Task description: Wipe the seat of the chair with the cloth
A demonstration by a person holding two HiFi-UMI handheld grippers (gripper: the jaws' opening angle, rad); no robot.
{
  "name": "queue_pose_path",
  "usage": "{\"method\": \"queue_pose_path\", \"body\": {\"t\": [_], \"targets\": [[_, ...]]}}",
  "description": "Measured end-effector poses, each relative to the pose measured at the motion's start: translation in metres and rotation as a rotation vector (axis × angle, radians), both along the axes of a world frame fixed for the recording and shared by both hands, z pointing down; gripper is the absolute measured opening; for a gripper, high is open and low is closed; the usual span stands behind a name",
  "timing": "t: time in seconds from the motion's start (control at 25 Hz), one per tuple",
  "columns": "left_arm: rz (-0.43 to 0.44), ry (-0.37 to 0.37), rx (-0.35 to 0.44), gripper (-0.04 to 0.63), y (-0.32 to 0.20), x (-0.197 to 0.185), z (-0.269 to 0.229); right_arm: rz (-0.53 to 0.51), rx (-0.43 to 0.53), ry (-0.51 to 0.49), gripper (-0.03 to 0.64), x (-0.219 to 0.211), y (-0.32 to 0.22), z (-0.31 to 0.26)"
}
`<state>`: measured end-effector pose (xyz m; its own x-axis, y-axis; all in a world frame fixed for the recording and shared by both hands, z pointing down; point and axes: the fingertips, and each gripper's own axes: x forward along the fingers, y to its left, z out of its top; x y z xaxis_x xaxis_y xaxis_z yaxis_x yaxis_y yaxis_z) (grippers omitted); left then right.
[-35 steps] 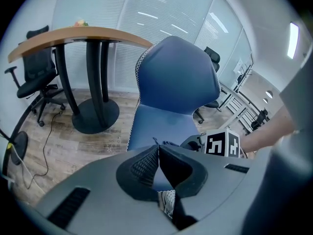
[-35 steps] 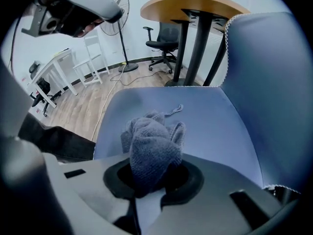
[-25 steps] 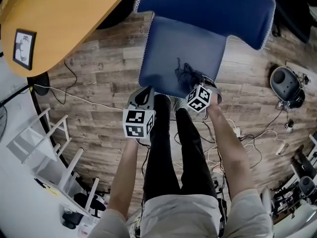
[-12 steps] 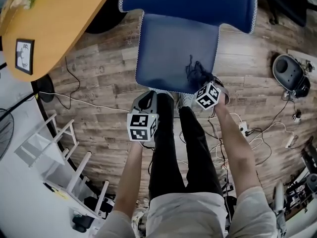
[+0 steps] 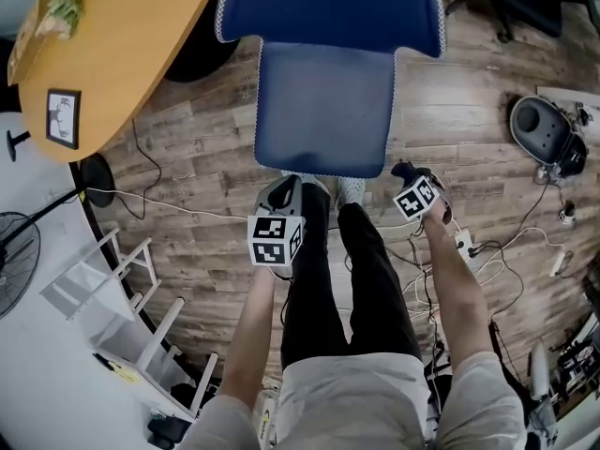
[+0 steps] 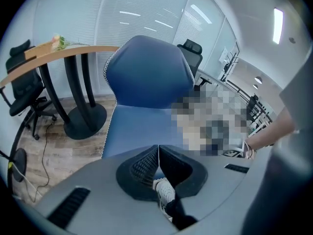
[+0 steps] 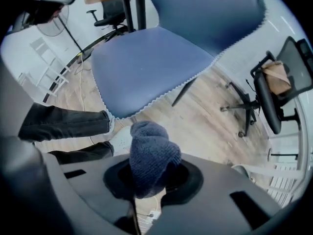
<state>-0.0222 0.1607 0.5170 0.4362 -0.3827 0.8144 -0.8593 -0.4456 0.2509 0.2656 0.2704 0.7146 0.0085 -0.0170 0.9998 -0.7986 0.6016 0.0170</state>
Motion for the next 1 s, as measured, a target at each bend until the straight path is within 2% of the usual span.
{"method": "queue_pose_path", "body": {"t": [0.16, 0.28, 0.36, 0.52, 0.68, 0.84, 1.0], "targets": [[0.029, -0.006, 0.021, 0.029, 0.002, 0.012, -0.025, 0.155, 0.078, -0.038, 0.075, 0.016, 0.007, -0.044], [0.034, -0.009, 0.022, 0.029, 0.012, 0.017, -0.055, 0.249, 0.135, -0.093, 0.075, 0.011, 0.004, -0.089], [0.027, -0.006, 0.042, 0.029, 0.012, 0.015, -0.081, 0.313, 0.209, -0.143, 0.075, 0.001, -0.012, -0.122], [-0.023, 0.010, 0.085, 0.029, 0.014, -0.008, -0.129, 0.441, 0.367, -0.293, 0.077, -0.041, -0.044, -0.200], [-0.063, 0.049, 0.090, 0.029, 0.023, -0.032, -0.162, 0.507, 0.351, -0.510, 0.077, -0.112, -0.041, -0.265], [0.011, 0.089, 0.126, 0.029, 0.041, -0.037, -0.191, 0.572, 0.458, -0.539, 0.077, -0.151, -0.022, -0.323], [0.117, 0.124, 0.176, 0.029, 0.067, -0.054, -0.223, 0.764, 0.600, -0.543, 0.077, -0.178, 0.004, -0.366]]}}
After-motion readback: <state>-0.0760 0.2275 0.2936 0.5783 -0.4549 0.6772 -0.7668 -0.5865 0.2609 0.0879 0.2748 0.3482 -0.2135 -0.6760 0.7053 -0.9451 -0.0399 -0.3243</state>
